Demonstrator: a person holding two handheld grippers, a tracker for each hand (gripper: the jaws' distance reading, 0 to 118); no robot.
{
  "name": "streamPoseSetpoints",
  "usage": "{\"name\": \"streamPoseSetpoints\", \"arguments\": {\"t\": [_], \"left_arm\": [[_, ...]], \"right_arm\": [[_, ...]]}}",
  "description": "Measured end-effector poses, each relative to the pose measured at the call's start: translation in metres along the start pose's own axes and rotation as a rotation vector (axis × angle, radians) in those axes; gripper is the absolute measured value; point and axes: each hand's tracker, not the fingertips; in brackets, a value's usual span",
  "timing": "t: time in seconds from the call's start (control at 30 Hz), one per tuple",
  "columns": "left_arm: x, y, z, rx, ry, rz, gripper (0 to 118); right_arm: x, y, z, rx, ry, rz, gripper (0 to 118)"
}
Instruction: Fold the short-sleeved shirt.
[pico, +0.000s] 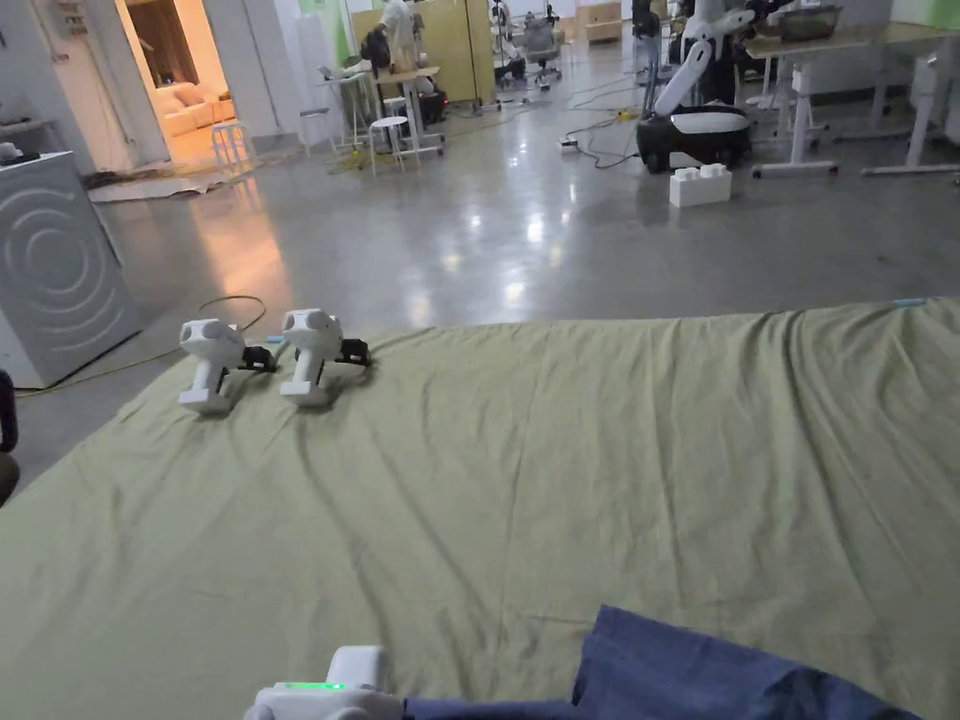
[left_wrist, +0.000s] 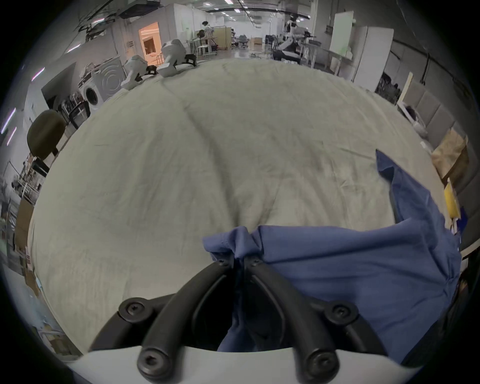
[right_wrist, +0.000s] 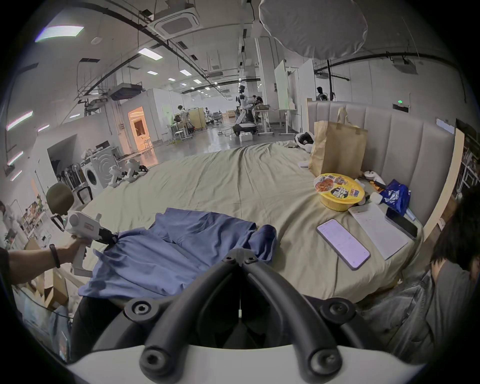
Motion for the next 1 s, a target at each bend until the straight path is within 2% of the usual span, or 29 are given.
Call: {"name": "streamPoseSetpoints", "arguments": {"t": [0.1, 0.17, 0.2, 0.27, 0.3, 0.33, 0.4, 0.47, 0.6, 0.67, 0.73, 0.83, 0.87, 0.9, 0.93, 0.97, 1.0], "left_arm": [[-0.003, 0.006, -0.007, -0.023, -0.008, 0.006, 9], [-0.009, 0.012, -0.01, -0.045, -0.018, 0.03, 9], [-0.011, 0.014, -0.01, -0.046, -0.019, 0.029, 9], [-0.014, 0.017, -0.011, -0.07, -0.036, 0.044, 9], [-0.015, 0.019, -0.011, -0.076, -0.043, 0.052, 9], [-0.017, 0.02, -0.012, -0.082, -0.049, 0.055, 9], [-0.018, 0.023, -0.012, -0.09, -0.058, 0.056, 9], [-0.02, 0.022, -0.012, -0.091, -0.066, 0.052, 9], [-0.024, 0.021, -0.012, -0.084, -0.077, 0.089, 9], [-0.026, 0.023, -0.012, -0.091, -0.086, 0.088, 9], [-0.03, 0.023, -0.013, -0.097, -0.096, 0.08, 9], [-0.035, 0.022, -0.013, -0.093, -0.115, 0.079, 9], [-0.036, 0.021, -0.012, -0.089, -0.121, 0.081, 9], [-0.038, 0.02, -0.012, -0.084, -0.115, 0.079, 9], [-0.039, 0.019, -0.012, -0.079, -0.119, 0.085, 9], [-0.04, 0.018, -0.013, -0.075, -0.122, 0.091, 9], [-0.04, 0.018, -0.013, -0.072, -0.124, 0.1, 9]], "right_arm": [[-0.004, 0.015, -0.021, -0.004, 0.06, 0.017, 2], [-0.008, 0.036, -0.052, -0.048, 0.12, 0.072, 3], [-0.012, 0.049, -0.074, -0.087, 0.141, 0.109, 14], [-0.023, 0.079, -0.119, -0.19, 0.167, 0.16, 73], [-0.027, 0.09, -0.149, -0.255, 0.179, 0.16, 93], [-0.03, 0.1, -0.179, -0.331, 0.195, 0.15, 103], [-0.033, 0.114, -0.23, -0.418, 0.234, 0.131, 103], [-0.041, 0.121, -0.277, -0.482, 0.239, 0.168, 103], [-0.062, 0.114, -0.353, -0.587, 0.177, 0.43, 103], [-0.066, 0.105, -0.374, -0.649, 0.201, 0.513, 102], [-0.069, 0.098, -0.392, -0.709, 0.227, 0.519, 102], [-0.069, 0.086, -0.411, -0.725, 0.186, 0.555, 88], [-0.069, 0.083, -0.414, -0.726, 0.192, 0.552, 87], [-0.067, 0.08, -0.414, -0.74, 0.218, 0.512, 87], [-0.068, 0.078, -0.41, -0.717, 0.195, 0.518, 85], [-0.068, 0.078, -0.405, -0.706, 0.204, 0.522, 81], [-0.069, 0.078, -0.398, -0.682, 0.227, 0.524, 71]]}}
